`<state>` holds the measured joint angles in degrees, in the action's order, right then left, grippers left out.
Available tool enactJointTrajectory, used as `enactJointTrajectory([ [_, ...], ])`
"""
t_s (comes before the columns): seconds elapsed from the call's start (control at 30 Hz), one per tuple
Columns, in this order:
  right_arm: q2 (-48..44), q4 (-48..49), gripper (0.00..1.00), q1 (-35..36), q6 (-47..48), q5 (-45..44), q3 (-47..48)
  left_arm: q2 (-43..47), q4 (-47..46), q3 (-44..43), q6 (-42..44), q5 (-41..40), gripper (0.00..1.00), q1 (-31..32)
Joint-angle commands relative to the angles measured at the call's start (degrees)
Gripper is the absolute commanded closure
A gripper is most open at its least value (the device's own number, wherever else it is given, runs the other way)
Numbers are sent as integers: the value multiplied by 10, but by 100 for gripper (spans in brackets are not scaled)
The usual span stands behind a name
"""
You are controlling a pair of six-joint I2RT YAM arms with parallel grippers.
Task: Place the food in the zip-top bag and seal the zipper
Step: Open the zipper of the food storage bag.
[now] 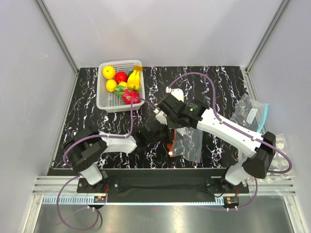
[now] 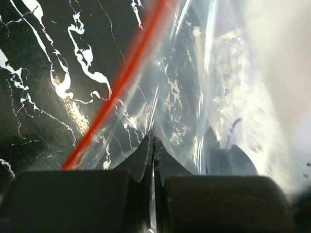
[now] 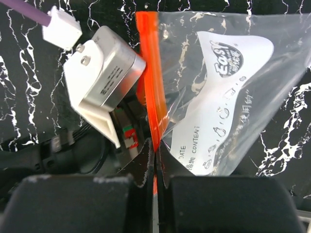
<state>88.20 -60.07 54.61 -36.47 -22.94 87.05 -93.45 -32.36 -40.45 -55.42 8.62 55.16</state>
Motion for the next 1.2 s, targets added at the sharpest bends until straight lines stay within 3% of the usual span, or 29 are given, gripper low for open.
enactJointTrajectory([
  [0.0,-27,24,100,0,-22,-2,-2,-11,-77,-17,-24,-19,100,2],
  [0.2,-41,37,100,-1,-25,11,-27,-14,-98,-24,-27,-17,92,2],
  [0.53,-63,48,100,-1,-21,-1,-77,55,-88,5,-26,-4,92,2],
  [0.83,-78,56,100,-1,-24,10,-79,30,-106,-2,-37,16,92,2],
  [0.9,-80,58,100,0,-25,13,-79,26,-110,-2,-37,17,81,3],
  [0.93,-80,58,100,-1,-24,14,-79,24,-114,-2,-37,18,52,2],
  [1.03,-82,63,100,0,-21,17,-79,23,-112,-1,-35,18,1,2],
  [1.17,-90,62,100,-1,-19,19,-79,40,-76,3,-20,-8,1,2],
])
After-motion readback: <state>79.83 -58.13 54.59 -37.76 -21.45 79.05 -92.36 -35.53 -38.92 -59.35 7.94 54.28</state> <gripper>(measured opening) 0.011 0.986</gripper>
